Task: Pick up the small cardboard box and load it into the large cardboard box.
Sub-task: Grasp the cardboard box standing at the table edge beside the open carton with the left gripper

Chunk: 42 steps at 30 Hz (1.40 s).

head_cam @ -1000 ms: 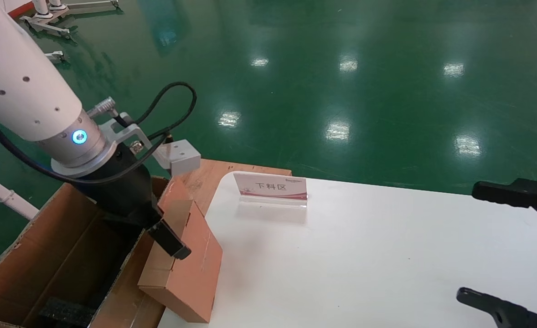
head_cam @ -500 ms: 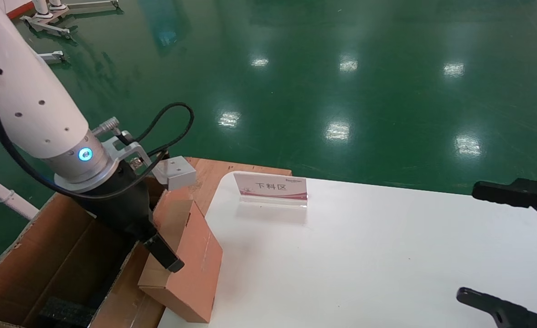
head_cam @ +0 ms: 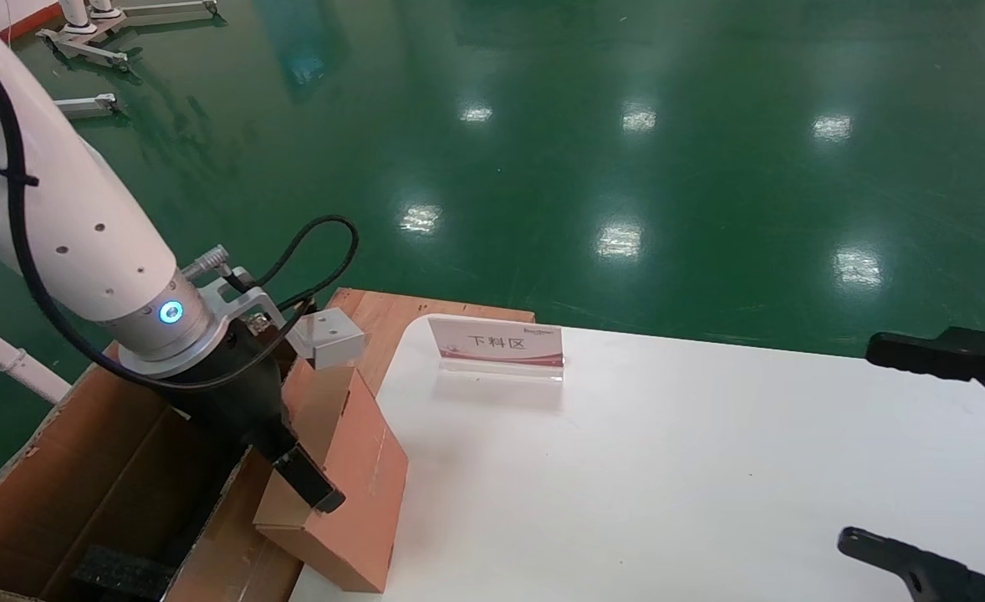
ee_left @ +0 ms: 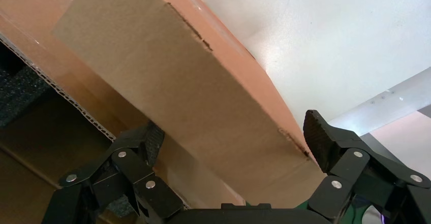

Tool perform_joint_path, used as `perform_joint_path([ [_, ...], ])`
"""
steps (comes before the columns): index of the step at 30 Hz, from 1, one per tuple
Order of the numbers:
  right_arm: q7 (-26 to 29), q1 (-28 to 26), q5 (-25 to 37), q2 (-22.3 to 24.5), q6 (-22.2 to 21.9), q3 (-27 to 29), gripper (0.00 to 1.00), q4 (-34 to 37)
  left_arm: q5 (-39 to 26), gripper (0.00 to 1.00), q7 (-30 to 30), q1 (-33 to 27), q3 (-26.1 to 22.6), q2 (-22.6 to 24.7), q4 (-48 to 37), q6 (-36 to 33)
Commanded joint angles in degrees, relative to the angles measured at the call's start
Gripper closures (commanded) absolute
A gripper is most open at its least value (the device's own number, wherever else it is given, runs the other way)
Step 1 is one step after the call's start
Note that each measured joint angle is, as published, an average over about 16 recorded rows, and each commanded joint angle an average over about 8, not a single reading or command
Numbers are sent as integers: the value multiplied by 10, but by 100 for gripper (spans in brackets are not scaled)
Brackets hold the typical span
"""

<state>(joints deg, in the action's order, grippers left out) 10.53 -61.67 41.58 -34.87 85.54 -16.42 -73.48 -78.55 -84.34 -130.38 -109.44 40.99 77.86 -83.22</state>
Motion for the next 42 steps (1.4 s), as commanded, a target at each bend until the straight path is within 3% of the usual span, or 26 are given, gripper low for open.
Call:
perform_joint_path([
  [1, 0, 0, 0, 0, 0, 0, 0, 0, 1, 0, 4, 3, 0, -3, 0, 6],
  [2, 0, 0, 0, 0, 0, 0, 0, 0, 2, 13, 5, 3, 0, -4, 0, 7],
  [3, 0, 0, 0, 0, 0, 0, 7, 0, 2, 25, 4, 3, 0, -4, 0, 7],
  [9, 0, 0, 0, 0, 0, 0, 82, 0, 2, 100, 3, 3, 1, -3, 0, 5],
  [10, 0, 0, 0, 0, 0, 0, 94, 0, 2, 100, 2, 2, 1, -2, 0, 4],
  [11, 0, 0, 0, 0, 0, 0, 100, 0, 2, 100, 2, 2, 1, -2, 0, 4],
  [42, 0, 0, 0, 0, 0, 0, 100, 0, 0, 100, 0, 0, 1, 1, 0, -1],
])
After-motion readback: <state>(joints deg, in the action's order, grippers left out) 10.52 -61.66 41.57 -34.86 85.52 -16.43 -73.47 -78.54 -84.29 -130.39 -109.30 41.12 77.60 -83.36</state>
